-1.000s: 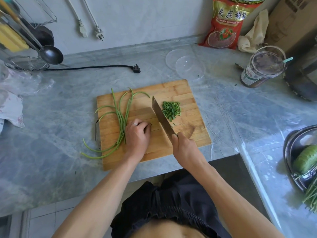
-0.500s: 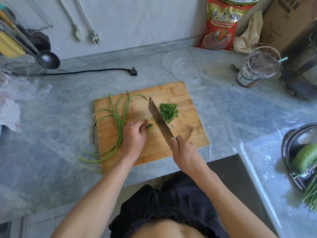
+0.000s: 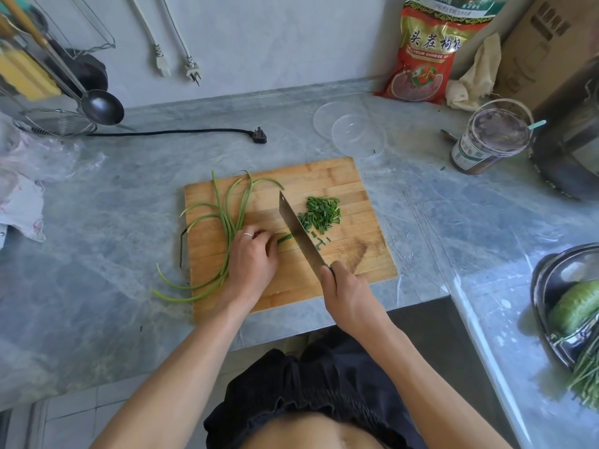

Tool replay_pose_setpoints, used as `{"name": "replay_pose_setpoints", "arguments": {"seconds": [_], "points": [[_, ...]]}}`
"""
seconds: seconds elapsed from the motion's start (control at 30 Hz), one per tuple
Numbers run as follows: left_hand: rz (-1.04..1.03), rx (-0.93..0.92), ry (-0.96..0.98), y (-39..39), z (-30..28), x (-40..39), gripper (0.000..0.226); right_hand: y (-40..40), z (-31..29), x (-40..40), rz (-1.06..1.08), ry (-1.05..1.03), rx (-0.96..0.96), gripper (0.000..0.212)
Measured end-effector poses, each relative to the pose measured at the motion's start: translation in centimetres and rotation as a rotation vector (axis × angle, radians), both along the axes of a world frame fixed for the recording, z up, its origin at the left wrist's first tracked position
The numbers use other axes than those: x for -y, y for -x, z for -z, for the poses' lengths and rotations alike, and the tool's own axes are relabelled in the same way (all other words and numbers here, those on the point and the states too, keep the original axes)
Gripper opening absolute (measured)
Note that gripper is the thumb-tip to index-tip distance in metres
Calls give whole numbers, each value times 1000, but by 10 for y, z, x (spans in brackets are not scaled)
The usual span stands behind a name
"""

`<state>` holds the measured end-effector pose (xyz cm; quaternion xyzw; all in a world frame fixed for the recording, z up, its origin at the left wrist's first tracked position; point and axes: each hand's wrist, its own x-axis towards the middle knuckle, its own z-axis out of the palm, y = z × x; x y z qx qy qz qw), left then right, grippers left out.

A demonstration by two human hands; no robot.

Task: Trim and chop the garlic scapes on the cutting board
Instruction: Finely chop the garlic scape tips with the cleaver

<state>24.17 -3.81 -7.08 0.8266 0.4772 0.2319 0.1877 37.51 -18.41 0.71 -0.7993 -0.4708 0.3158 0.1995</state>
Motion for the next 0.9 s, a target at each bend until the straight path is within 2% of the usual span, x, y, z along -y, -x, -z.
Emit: {"name": "replay_pose_setpoints", "arguments": {"seconds": [0.07, 0.17, 0.3, 0.4, 0.5, 0.73, 0.9], "points": [[-8, -39, -16, -2, 1, 4, 20, -1, 0, 0, 14, 80, -10, 33], [-25, -53, 10, -4, 3, 9, 24, 3, 6, 1, 46, 3, -10, 33], [-7, -55, 42, -6, 1, 12, 27, 5, 11, 1, 20, 33, 25, 34], [-4, 15, 83, -4, 1, 10, 23, 6, 6, 0, 13, 33, 50, 40], [-18, 82, 117, -2, 1, 3, 21, 4, -2, 1, 61, 79, -4, 33], [74, -23, 171, -10, -5, -11, 40, 4, -8, 3, 89, 89, -17, 32], [120, 73, 216, -7, -9, -13, 30, 5, -9, 6, 91, 88, -19, 34]]}}
